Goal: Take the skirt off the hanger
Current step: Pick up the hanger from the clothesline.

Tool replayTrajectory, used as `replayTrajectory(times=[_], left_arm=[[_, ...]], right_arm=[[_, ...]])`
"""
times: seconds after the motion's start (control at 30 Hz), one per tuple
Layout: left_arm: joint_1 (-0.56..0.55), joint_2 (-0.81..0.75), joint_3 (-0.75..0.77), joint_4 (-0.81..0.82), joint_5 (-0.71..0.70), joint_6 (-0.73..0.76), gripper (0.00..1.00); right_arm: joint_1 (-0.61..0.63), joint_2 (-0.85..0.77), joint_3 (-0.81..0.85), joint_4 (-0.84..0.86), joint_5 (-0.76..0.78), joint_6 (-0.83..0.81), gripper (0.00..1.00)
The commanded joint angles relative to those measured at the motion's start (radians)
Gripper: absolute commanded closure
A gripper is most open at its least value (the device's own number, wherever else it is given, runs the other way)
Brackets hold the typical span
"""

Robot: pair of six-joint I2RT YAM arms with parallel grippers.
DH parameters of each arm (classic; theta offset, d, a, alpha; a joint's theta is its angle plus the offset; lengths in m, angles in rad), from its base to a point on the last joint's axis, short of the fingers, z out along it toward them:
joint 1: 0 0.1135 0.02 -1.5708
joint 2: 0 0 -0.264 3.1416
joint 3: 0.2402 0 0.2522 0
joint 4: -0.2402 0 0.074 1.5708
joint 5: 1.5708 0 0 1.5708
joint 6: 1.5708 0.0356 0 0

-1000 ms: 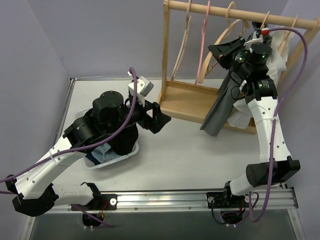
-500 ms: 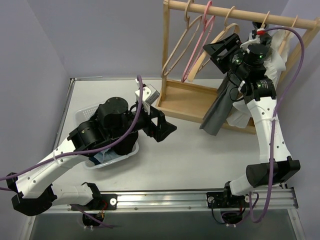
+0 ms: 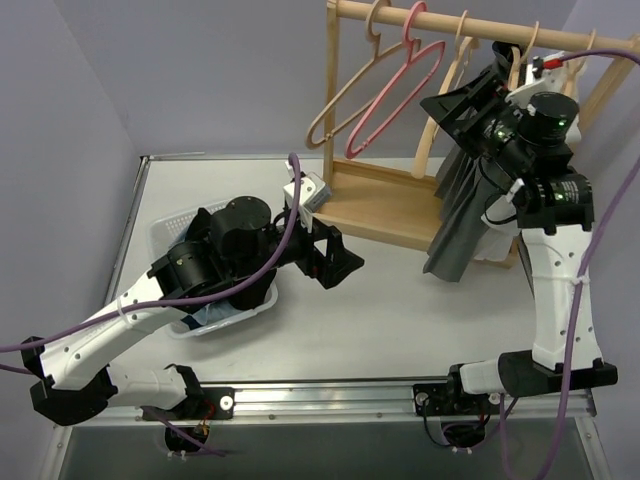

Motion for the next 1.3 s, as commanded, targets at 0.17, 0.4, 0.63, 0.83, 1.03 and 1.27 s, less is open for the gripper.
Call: replayTrajectory(times=[0.17,0.4,0.63,0.83,1.03,1.27], left_arm=[[-0.052,0.023,0.023,0.071,-0.028,-0.011,0.0],[-0.063,0.008,0.0,0.067,-0.028,-0.011,0.05],[-0.064,0.002,-0.023,0.067,-0.054,-0.005,0.05],[-0.064,0.008,-0.028,0.062,-0.059,0.01,0.05],[-0.064,0.011,-0.034,0.06,-0.065,0.021,0.05],[-0.064,0.006,-0.034,0.054,-0.064,0.024,0.05]], right_arm=[[0.006,-0.055,0.234,-0.283,0.214,-0.168,0.29],[0.005,-0.073,0.217,-0.383,0.463,-0.284,0.3],[0.005,-0.116,0.098,-0.372,0.592,-0.343,0.3],[0.005,-0.104,0.061,-0.37,0.651,-0.373,0.3],[-0.002,-0.06,0.077,-0.352,0.7,-0.404,0.3],[-0.014,0.04,0.109,-0.269,0.716,-0.455,0.3]])
